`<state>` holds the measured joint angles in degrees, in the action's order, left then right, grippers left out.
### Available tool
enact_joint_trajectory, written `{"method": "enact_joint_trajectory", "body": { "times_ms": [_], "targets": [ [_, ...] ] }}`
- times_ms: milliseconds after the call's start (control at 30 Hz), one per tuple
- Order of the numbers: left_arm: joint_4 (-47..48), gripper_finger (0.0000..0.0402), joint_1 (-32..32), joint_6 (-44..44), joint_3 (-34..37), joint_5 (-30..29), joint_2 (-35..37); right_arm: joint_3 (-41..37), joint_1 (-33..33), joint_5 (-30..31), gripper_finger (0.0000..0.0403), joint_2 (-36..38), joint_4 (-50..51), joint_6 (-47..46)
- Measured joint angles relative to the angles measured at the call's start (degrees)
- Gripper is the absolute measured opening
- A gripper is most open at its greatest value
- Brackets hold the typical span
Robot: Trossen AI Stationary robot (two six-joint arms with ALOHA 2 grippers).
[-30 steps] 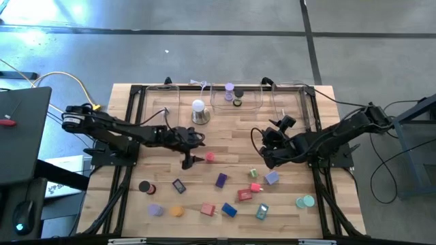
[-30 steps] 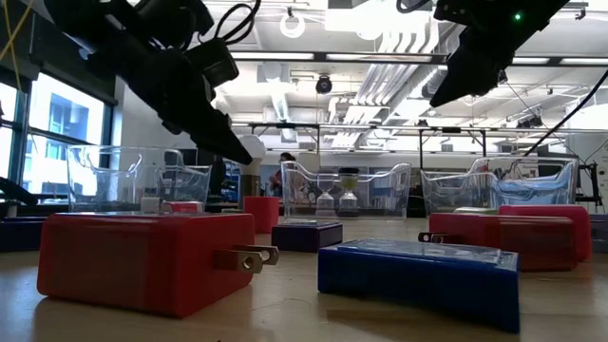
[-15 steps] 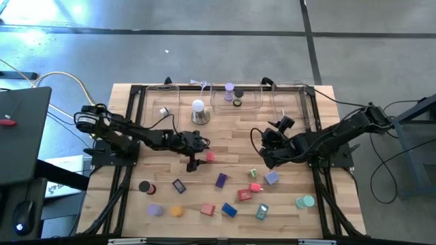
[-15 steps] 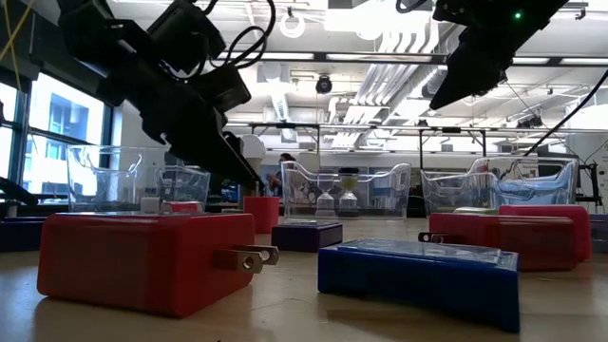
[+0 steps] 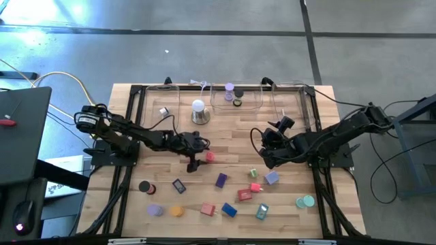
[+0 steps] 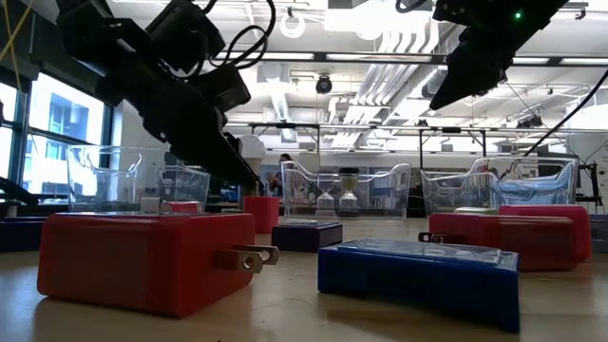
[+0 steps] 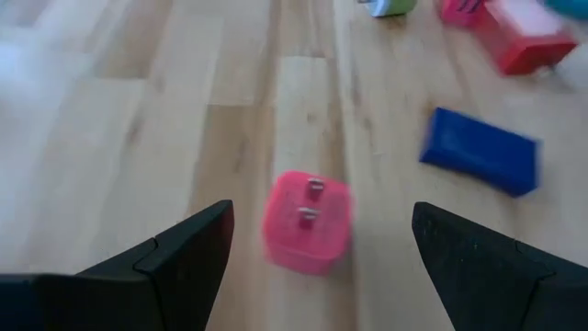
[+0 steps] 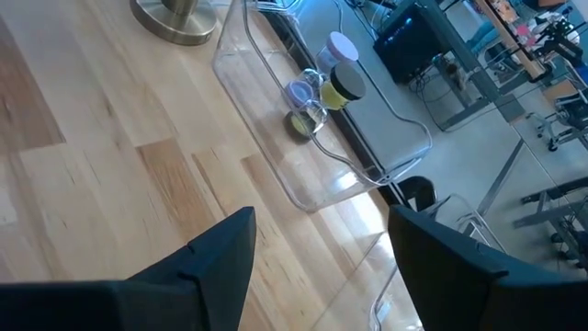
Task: Pick & Place Office items
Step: Put the left light pink charger adapter into the left transparent bin
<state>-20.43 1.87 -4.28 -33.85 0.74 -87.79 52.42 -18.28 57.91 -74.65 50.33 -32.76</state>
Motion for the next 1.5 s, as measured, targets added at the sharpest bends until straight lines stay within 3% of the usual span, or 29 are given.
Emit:
{"method": "enact_joint_trajectory", "body": {
  "times_ms": [200,767,933,1300,1367,1500],
  "targets": [
    [0.0,0.0326,0.1,7.4,0.0,-2.4,-0.4,0.0,0.0,0.0,0.0238,0.0,0.0,0.0],
    [-7.7,0.0318,0.1,9.2,-0.1,-2.4,-9.1,0.0,0.0,-1.3,0.0238,0.0,0.0,-0.4],
    [-8.2,0.0282,0.1,9.0,0.0,-2.6,-10.4,0.0,0.0,-1.3,0.0238,0.0,0.0,-0.5],
    [-10.2,0.0144,0.2,8.5,-0.1,-4.2,-10.4,0.0,0.0,-1.3,0.0238,0.0,0.0,-0.6],
    [-10.2,0.0141,0.2,5.5,-0.1,-4.8,-10.4,0.0,0.0,-1.3,0.0238,0.0,0.0,-0.6],
    [-10.4,0.0141,0.1,-8.8,-0.5,-8.5,-10.2,0.0,0.0,-1.0,0.0238,0.0,0.0,-0.4]
  ]
}}
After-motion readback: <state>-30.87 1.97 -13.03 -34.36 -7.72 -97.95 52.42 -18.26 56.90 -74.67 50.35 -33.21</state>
